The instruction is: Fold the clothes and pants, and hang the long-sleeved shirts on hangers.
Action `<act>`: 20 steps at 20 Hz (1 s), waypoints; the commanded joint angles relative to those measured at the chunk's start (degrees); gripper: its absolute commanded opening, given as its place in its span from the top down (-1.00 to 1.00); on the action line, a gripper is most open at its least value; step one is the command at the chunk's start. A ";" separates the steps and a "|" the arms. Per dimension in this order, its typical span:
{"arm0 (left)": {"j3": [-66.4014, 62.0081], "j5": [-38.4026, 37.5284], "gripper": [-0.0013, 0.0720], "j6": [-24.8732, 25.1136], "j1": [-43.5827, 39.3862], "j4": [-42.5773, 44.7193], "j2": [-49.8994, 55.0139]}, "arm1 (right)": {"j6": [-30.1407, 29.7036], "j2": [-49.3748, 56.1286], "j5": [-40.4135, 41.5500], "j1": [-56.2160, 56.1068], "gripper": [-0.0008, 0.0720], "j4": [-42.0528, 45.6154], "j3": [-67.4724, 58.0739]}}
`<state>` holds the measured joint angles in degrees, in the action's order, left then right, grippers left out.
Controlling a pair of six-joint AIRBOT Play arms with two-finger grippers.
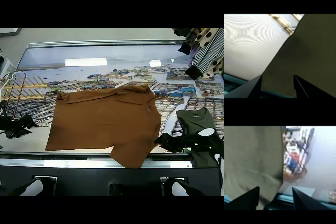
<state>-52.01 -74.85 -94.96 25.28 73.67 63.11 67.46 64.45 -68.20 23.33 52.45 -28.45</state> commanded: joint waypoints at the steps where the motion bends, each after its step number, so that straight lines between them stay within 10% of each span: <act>1: 1.99 1.07 -0.30 0.72 0.70 -2.27 -1.70 | -1.46 -0.33 3.41 0.02 -0.31 -2.62 0.98; 7: 1.99 2.05 -0.30 0.70 0.70 -3.67 -1.62 | -2.08 4.42 3.43 -0.09 -0.30 -4.55 1.36; 13: 2.67 1.84 -0.30 0.72 0.87 -3.58 -2.38 | -5.35 5.86 6.05 -0.07 0.24 -9.44 4.72; 15: 5.31 2.10 -0.30 0.70 2.25 -3.63 -4.46 | -7.67 5.86 5.57 -0.07 0.85 -11.32 4.72; 20: 17.20 0.70 -0.30 2.05 13.29 -3.65 -12.17 | -8.61 5.77 4.72 -0.07 0.89 -13.27 4.72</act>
<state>-40.29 -72.86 -94.04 33.21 70.04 54.41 59.88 70.26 -62.63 23.29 40.82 -23.77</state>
